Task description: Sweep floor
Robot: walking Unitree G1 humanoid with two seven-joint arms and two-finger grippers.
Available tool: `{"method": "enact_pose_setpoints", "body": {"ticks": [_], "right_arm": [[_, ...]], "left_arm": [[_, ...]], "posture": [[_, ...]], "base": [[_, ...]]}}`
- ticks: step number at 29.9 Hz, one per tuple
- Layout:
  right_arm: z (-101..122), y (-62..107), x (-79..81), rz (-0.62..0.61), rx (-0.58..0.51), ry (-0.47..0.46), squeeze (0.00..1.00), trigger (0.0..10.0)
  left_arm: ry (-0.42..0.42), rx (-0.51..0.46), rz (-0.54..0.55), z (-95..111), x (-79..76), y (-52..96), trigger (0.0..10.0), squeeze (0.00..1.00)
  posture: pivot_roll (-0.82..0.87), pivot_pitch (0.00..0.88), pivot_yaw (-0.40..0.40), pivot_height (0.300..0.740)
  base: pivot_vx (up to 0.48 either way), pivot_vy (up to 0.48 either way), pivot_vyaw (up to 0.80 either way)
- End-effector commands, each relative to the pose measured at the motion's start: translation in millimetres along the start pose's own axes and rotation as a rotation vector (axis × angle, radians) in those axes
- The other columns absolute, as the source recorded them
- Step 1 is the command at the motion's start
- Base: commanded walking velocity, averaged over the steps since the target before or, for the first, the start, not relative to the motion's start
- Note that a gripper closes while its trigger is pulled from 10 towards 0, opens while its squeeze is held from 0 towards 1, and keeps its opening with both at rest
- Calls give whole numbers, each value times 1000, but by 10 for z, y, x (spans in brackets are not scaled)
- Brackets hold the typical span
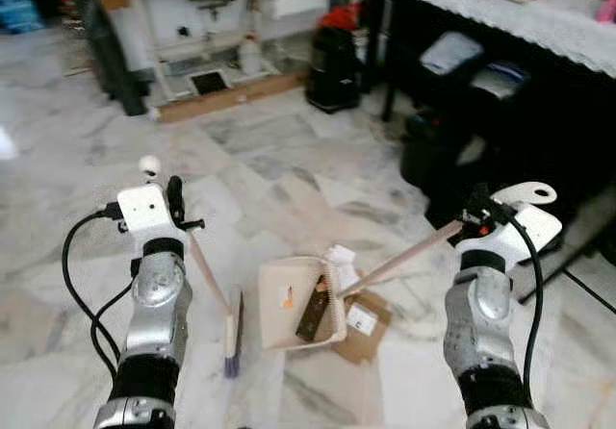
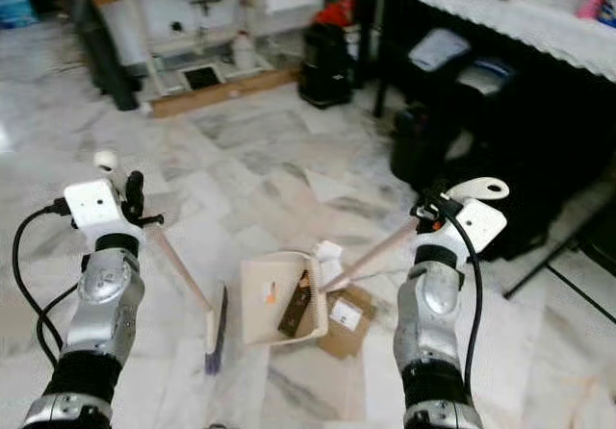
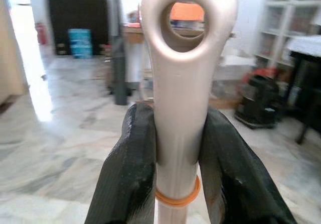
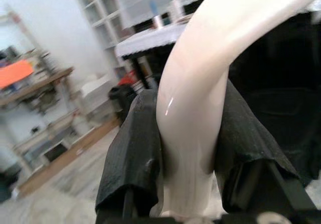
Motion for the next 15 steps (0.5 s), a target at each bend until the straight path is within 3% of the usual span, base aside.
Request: {"method": "enact_pose_setpoints", "body": {"ticks": [1,15], "right_arm": [[186,-56,121,38,-65,-22,0,10000],[163,-41,156,59,-47,-34,0,10000]], "left_arm": [[2,-67,8,165,26,-29,10000,0],[-18,-63,7,156,63,-14,10000,0]], "posture": [[-50,0,8,740],[-35,0,7,740]], "base": [[0,0,800],[0,0,800]]}}
Point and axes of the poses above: a point about 5 cm out from each wrist's last joint towards the gripper, its own y axis pointing back from the gripper into the wrist, its own z axis along the axis of the wrist's last joint, x = y × z, the point moved 5 cm from there along -y, pointing out of the wrist towards the gripper, and after that the axes turned 5 degrees about -y, right-handed, at the moved point
